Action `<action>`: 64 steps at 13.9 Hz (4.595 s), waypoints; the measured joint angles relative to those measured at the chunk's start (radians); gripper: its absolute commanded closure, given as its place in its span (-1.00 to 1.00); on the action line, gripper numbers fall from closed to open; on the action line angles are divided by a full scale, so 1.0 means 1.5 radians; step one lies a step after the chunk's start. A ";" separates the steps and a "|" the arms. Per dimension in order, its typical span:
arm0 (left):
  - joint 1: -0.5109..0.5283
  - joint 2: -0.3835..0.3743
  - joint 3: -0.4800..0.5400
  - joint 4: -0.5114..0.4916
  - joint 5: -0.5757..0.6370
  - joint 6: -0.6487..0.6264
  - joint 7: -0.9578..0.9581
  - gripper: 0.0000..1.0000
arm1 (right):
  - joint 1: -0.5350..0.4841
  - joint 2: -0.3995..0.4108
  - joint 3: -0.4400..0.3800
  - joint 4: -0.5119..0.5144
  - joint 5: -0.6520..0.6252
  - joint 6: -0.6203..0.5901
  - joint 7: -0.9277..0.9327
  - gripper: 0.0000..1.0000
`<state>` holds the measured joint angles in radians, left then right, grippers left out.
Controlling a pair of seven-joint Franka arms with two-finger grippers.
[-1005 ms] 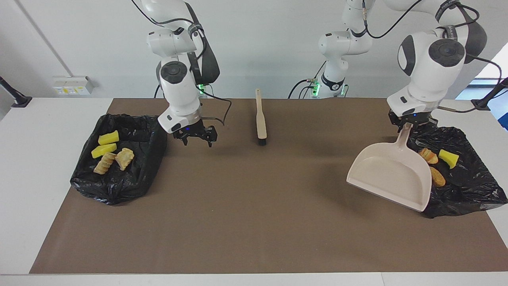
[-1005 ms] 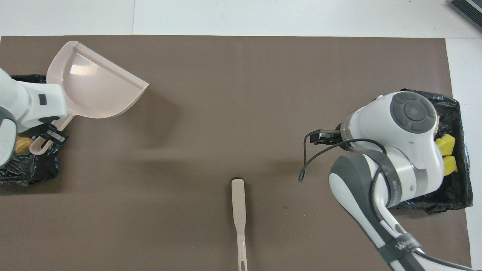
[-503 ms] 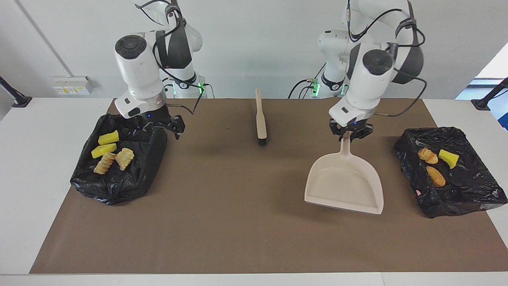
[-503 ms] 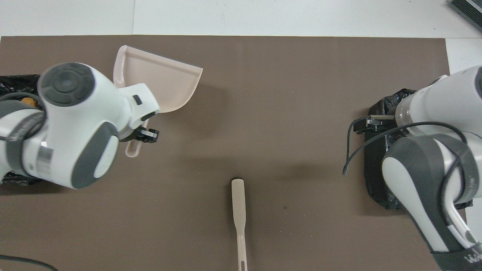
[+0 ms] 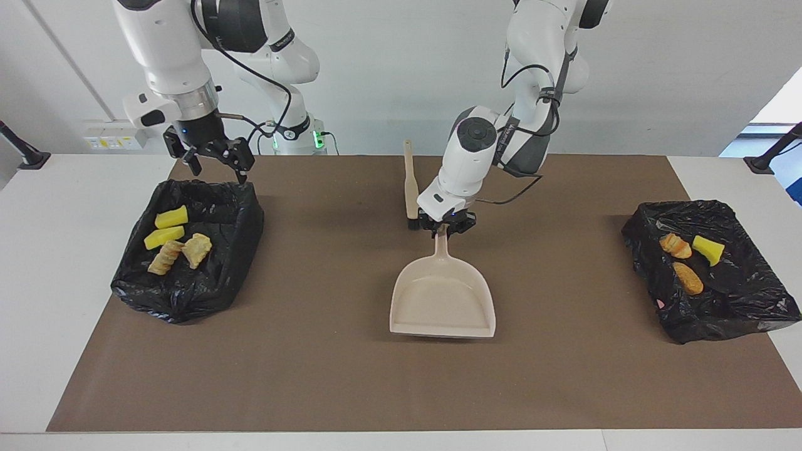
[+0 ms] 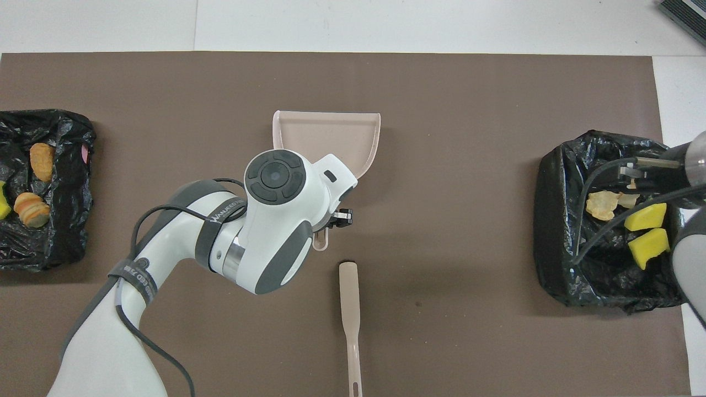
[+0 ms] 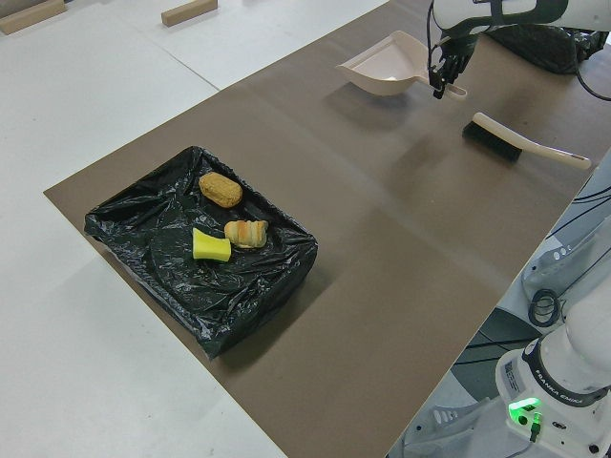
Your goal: Sweep and dump trash in bin
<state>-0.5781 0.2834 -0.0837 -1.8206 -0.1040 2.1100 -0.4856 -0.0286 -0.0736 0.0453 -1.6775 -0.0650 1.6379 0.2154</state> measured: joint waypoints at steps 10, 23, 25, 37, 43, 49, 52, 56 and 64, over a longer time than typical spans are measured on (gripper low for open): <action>-0.049 0.041 0.025 0.019 -0.002 0.043 -0.099 -1.00 | -0.002 -0.016 -0.086 0.105 0.000 -0.119 -0.124 -1.00; 0.141 -0.128 0.132 0.061 -0.003 -0.191 0.214 -1.00 | 0.008 -0.014 -0.069 0.102 0.001 -0.159 -0.125 -1.00; 0.182 -0.133 0.132 0.081 -0.003 -0.238 0.275 -1.00 | 0.011 -0.013 -0.070 0.101 0.001 -0.160 -0.130 -1.00; 0.309 -0.149 0.107 0.113 0.021 -0.317 0.441 -1.00 | 0.034 -0.004 -0.073 0.094 0.001 -0.163 -0.137 -1.00; 0.388 -0.223 0.012 0.144 0.061 -0.412 0.442 -1.00 | 0.039 -0.002 -0.069 0.093 0.001 -0.165 -0.137 -1.00; 0.377 -0.249 0.007 0.127 0.064 -0.432 0.436 -1.00 | 0.039 -0.002 -0.071 0.090 0.001 -0.165 -0.138 -1.00; 0.377 -0.249 0.008 0.127 0.065 -0.432 0.435 -1.00 | 0.039 -0.002 -0.071 0.089 0.001 -0.165 -0.138 -1.00; 0.377 -0.249 0.009 0.127 0.067 -0.432 0.435 -1.00 | 0.042 -0.002 -0.069 0.089 0.002 -0.165 -0.138 -1.00; 0.377 -0.249 0.009 0.127 0.068 -0.432 0.435 -1.00 | 0.042 -0.003 -0.068 0.089 0.003 -0.165 -0.143 -1.00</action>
<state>-0.0124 -0.0894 -0.0703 -1.6294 -0.0027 1.4619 0.1673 0.0339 -0.0777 -0.0571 -1.5436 -0.0601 1.3900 0.0015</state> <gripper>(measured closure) 0.000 0.000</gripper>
